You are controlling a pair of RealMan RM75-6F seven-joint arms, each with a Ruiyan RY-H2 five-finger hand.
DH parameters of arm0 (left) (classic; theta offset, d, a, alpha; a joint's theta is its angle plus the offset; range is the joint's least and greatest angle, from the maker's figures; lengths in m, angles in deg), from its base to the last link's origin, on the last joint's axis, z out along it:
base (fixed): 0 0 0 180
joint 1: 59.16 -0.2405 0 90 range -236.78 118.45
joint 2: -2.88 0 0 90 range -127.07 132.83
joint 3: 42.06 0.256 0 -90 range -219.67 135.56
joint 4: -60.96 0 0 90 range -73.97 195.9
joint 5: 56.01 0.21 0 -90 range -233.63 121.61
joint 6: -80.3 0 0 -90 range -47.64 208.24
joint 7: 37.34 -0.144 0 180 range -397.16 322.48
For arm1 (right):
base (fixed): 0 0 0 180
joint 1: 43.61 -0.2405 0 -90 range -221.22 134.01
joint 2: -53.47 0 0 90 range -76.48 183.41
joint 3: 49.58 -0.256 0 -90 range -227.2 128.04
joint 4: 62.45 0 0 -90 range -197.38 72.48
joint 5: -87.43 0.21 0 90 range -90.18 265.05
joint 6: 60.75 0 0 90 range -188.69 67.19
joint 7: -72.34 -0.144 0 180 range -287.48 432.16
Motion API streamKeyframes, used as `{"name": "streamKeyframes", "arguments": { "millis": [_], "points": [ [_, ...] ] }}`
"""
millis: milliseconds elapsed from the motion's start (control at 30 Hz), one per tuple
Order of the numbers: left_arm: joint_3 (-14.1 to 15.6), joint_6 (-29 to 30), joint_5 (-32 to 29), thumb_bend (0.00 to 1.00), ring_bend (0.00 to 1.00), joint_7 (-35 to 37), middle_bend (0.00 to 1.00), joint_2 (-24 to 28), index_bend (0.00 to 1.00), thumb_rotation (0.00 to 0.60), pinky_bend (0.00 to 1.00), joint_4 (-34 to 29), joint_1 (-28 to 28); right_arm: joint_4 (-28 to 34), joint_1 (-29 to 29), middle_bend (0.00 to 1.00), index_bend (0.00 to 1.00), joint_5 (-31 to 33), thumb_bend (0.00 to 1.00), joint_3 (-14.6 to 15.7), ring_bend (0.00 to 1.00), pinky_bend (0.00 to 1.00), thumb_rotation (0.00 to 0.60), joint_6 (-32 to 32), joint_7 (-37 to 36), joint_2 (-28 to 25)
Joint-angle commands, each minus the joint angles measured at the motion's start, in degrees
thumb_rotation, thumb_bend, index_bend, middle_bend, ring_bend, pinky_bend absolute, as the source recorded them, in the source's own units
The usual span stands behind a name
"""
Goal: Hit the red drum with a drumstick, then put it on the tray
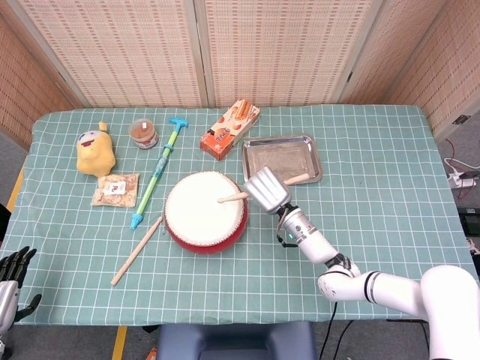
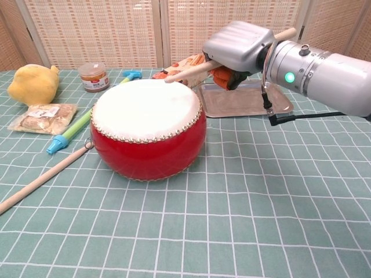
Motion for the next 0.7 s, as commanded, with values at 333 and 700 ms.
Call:
{"name": "streamKeyframes", "arguments": {
  "millis": [333, 700],
  "points": [
    [-0.07, -0.27, -0.34, 0.25, 0.00, -0.03, 0.00, 0.04, 0.00, 0.600, 0.00, 0.05, -0.02, -7.28, -1.95, 0.84, 0.90, 0.16, 0.54, 2.75, 0.99, 1.00, 0.600, 1.80, 5.59, 4.87],
    [-0.06, -0.17, -0.19, 0.25, 0.00, 0.39, 0.00, -0.12, 0.00, 0.600, 0.00, 0.53, -0.06, -2.10, -0.42, 0.84, 0.89, 0.47, 0.54, -2.95, 0.99, 1.00, 0.600, -2.99, -8.41, 3.39]
  ]
}}
